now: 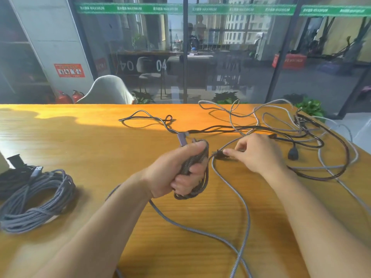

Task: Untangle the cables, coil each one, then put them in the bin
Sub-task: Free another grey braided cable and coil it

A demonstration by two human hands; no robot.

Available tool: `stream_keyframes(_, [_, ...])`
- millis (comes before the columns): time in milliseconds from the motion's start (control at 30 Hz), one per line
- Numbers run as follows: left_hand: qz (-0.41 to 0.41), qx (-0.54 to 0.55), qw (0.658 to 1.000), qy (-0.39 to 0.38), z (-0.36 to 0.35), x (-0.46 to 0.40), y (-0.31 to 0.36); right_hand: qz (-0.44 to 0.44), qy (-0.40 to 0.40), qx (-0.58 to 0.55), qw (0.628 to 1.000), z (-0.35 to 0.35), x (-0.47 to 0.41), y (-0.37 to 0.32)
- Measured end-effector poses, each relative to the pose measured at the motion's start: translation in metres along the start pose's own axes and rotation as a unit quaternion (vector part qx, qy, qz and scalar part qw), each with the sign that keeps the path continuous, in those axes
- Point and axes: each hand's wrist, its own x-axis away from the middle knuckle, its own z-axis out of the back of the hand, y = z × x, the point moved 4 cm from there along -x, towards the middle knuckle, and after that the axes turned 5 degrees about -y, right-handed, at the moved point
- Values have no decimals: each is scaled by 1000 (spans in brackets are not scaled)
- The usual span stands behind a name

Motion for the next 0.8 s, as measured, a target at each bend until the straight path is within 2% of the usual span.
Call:
stream_keyframes(133, [46,-89,995,29,-8,-11,-11,45,135,-75,987,14,12,-16])
stream_keyframes(200, [54,-117,990,51,-5,-10,-12,81,163,-144,973,18,16,-24])
stream_keyframes(267, [59,-136,986,76,-1,-8,-12,103,157,-213,959,20,19,-32])
stream_keyframes(433, [36,-169,971,162,12,-9,-14,117,71,-338,931,25,32,-53])
stream_keyframes(600, [-21,-107,960,258,23,-9,-12,101,-60,-468,876,14,40,-67])
stream_keyframes(700, [-54,-75,944,316,33,-6,-12,127,-155,-493,847,4,52,-87])
stream_keyframes(800, [-78,-33,931,354,46,-1,-12,151,-232,-473,837,-11,65,-101])
